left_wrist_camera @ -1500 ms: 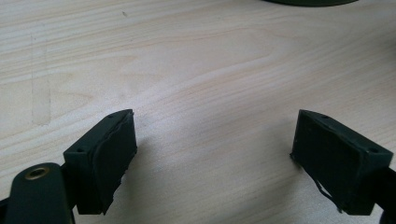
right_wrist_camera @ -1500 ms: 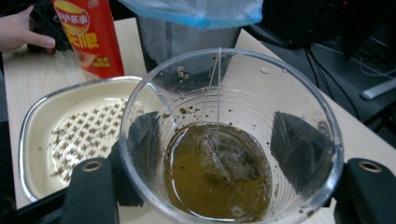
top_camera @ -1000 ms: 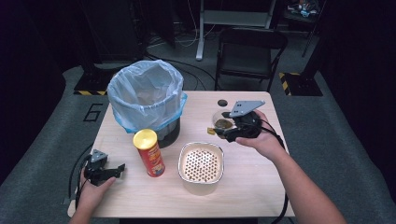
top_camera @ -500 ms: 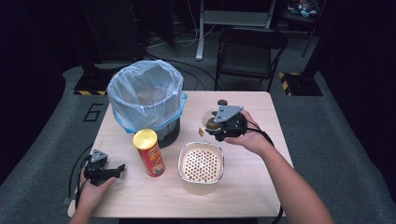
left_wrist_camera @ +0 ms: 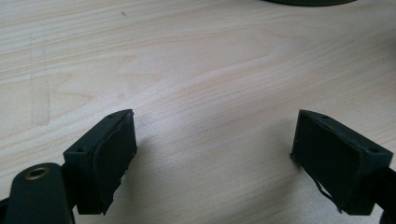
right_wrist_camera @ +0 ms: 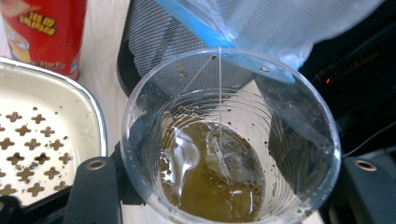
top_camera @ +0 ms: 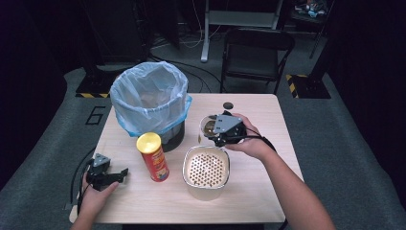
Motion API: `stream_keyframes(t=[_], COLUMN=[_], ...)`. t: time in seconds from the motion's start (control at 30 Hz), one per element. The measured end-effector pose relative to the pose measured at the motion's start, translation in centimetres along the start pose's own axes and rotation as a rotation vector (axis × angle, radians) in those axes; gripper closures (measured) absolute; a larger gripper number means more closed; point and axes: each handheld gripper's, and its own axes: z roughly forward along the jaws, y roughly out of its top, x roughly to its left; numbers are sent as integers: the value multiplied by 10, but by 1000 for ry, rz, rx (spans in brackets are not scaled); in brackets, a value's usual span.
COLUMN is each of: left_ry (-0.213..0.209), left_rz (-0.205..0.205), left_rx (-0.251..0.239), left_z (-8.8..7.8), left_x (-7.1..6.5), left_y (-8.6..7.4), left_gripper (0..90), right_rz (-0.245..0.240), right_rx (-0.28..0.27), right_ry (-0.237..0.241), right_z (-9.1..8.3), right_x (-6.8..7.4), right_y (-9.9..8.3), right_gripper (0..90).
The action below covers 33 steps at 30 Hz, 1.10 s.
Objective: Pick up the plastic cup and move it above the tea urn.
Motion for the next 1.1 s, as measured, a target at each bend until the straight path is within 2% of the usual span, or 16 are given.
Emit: stream_keyframes(t=[0.23,0.37,0.4,0.47,0.53,0.8,0.87,0.9,0.97,1.1], left_ry=[0,1,0,-1,1,-1,-1,-2,-2,-2], left_rz=[1,1,0,4,2,4,4,4,4,4], left_rx=[-1,-1,-4,6,-1,6,6,6,6,6], left_z=[0,0,0,0,0,-1,-1,-1,-1,-1], left_x=[0,0,0,0,0,0,0,0,0,0], left_y=[0,0,0,0,0,0,0,0,0,0], left_gripper=[135,135,135,135,135,135,135,135,135,135], right_rz=[-171,-196,-188,-189,-207,-309,-349,-352,-395,-431], right_rx=[-21,-31,-30,-34,-29,-27,-19,-16,-12,-15], right_ry=[-23,-33,-54,-66,-79,-112,-125,-127,-133,-141], right_z=[8,10,9,9,9,7,7,7,7,6], right_x=[15,19,21,23,24,32,34,35,37,40], right_y=[3,0,-1,-3,-2,-1,-2,-3,-3,-2], right_gripper=[358,356,355,353,352,353,354,354,354,354])
